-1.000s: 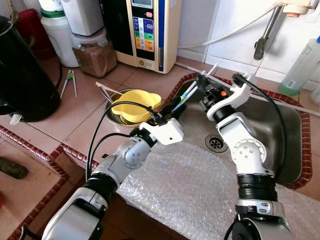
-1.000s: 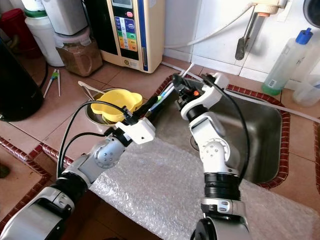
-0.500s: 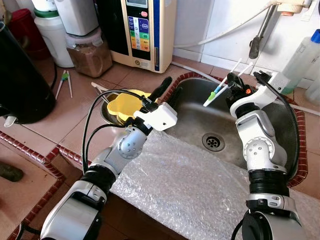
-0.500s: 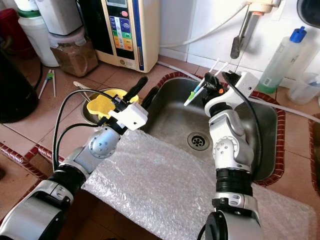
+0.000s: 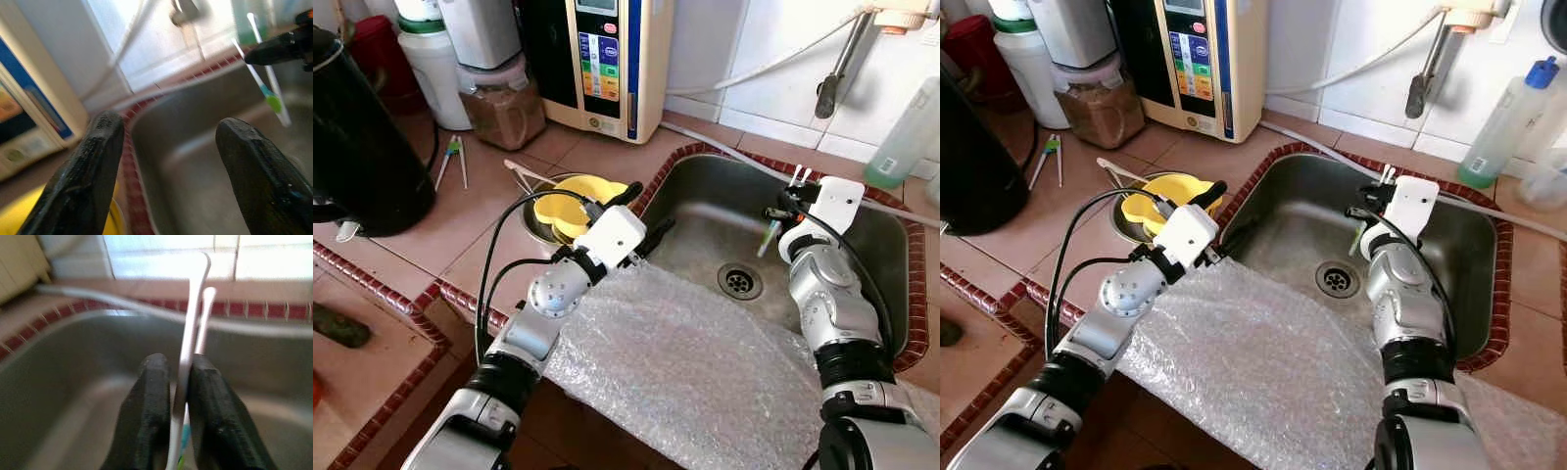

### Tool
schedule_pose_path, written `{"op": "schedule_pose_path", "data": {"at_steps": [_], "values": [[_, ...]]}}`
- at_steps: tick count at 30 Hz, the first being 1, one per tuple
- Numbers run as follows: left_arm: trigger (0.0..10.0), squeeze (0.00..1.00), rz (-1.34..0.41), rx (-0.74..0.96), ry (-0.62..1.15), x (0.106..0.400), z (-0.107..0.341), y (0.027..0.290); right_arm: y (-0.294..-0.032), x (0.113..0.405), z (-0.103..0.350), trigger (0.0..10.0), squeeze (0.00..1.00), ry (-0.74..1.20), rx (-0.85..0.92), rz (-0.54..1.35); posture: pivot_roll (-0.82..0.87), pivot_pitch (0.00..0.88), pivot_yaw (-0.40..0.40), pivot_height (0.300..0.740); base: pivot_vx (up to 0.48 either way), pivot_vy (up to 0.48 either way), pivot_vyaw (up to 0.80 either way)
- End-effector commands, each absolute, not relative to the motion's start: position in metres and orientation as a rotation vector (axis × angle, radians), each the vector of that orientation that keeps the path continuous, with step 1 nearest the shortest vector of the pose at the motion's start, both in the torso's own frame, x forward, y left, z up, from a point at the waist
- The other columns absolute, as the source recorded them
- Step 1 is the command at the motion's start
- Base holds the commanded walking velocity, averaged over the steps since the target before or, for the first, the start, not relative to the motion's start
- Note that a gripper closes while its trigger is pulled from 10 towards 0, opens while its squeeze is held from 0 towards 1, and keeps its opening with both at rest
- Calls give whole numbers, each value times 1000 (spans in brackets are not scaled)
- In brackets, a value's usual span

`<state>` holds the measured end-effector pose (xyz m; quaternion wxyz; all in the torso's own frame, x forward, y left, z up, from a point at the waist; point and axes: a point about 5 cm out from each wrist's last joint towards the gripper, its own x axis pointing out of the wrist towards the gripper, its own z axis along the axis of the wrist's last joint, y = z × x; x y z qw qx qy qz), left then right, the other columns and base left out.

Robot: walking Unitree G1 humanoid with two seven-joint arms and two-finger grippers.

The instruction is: Kitchen organization

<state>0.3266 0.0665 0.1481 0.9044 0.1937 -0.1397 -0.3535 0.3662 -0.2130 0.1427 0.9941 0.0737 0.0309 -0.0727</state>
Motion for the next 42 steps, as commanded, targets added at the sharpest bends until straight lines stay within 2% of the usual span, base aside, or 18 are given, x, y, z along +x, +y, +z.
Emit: {"op": "schedule_pose_path", "data": {"at_steps": [1, 12, 19, 22, 27, 29, 31, 34, 38, 42], "values": [[10000, 1000, -763, 401, -257, 323, 146, 66, -208, 368, 138, 10000, 1000, 93, 126, -134, -7, 84, 9, 740, 0, 0, 0], [10000, 1000, -777, 418, -248, 319, 152, 67, -203, 371, 136, 10000, 1000, 84, 126, -135, -5, 78, 13, 740, 0, 0, 0], [10000, 1000, -635, 405, -278, 332, 166, 74, -186, 371, 150, 10000, 1000, -6, 146, 0, -15, 80, 12, 740, 0, 0, 0], [10000, 1000, -516, 372, -279, 344, 175, 83, -164, 369, 165, 10000, 1000, -72, 265, 164, -21, 82, 13, 740, 0, 0, 0], [10000, 1000, -433, 341, -274, 353, 181, 91, -137, 357, 175, 10000, 1000, -134, 194, 366, -23, 84, 15, 740, 0, 0, 0], [10000, 1000, -322, 304, -251, 362, 185, 103, -114, 342, 180, 10000, 1000, -168, 138, 537, -22, 85, 14, 740, 0, 0, 0], [10000, 1000, -290, 296, -236, 365, 186, 108, -109, 337, 181, 10000, 1000, -161, 137, 574, -23, 87, 16, 740, 0, 0, 0], [10000, 1000, -177, 249, -162, 373, 182, 125, -94, 327, 196, 10000, 1000, -167, 296, 672, -27, 88, 19, 740, 0, 0, 0], [10000, 1000, -102, 222, -121, 378, 181, 139, -73, 312, 209, 10000, 1000, -202, 234, 808, -29, 90, 22, 740, 0, 0, 0], [10000, 1000, -56, 187, -75, 383, 180, 146, -69, 306, 209, 10000, 1000, -188, 211, 853, -28, 89, 20, 740, 0, 0, 0]]}}
